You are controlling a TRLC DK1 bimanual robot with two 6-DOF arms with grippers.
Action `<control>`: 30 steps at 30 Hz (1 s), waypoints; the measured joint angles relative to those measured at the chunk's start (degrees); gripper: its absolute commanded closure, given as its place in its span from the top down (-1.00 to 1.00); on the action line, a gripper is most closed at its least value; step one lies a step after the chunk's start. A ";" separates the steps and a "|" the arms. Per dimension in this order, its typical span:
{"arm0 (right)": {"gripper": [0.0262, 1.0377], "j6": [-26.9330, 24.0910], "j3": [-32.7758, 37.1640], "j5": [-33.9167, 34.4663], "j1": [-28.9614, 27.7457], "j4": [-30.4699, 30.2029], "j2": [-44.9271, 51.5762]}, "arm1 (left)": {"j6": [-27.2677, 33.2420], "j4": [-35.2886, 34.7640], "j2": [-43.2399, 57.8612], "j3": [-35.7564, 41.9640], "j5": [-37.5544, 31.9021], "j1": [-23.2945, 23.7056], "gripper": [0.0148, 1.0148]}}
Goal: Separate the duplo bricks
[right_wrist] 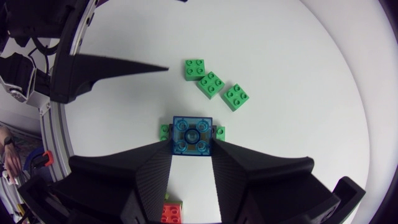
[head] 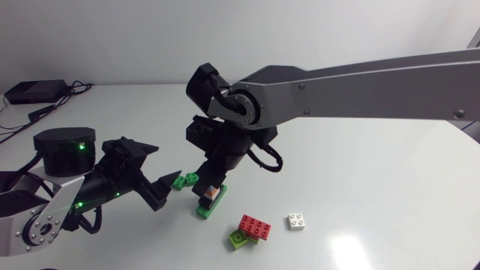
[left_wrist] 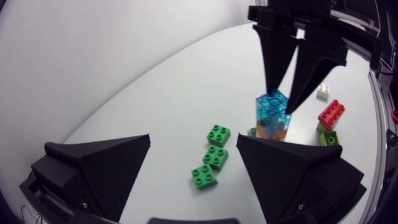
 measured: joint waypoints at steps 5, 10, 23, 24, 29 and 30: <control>-0.54 0.00 -0.04 0.39 -0.33 0.09 -0.74 | 0.07 -2.47 -1.57 -0.98 3.39 -1.55 0.92; -0.54 0.66 -0.04 0.35 -1.18 0.20 -2.78 | 0.04 -2.16 -3.37 -2.27 3.80 -2.45 0.92; -0.54 6.01 1.70 -5.57 -4.02 0.48 -5.29 | -1.31 2.38 -4.57 -3.08 3.82 -5.90 0.92; -0.54 6.45 1.70 -6.01 -4.15 0.79 -5.57 | -1.70 2.51 -4.55 -3.08 3.82 -5.95 0.92; -0.54 7.91 1.70 -8.35 -5.18 2.78 -6.80 | -3.50 3.72 -3.17 -1.53 3.78 -6.27 0.92; -0.54 8.20 1.70 -8.74 -5.40 3.17 -6.97 | -3.76 3.98 -2.78 -1.01 3.72 -6.54 0.92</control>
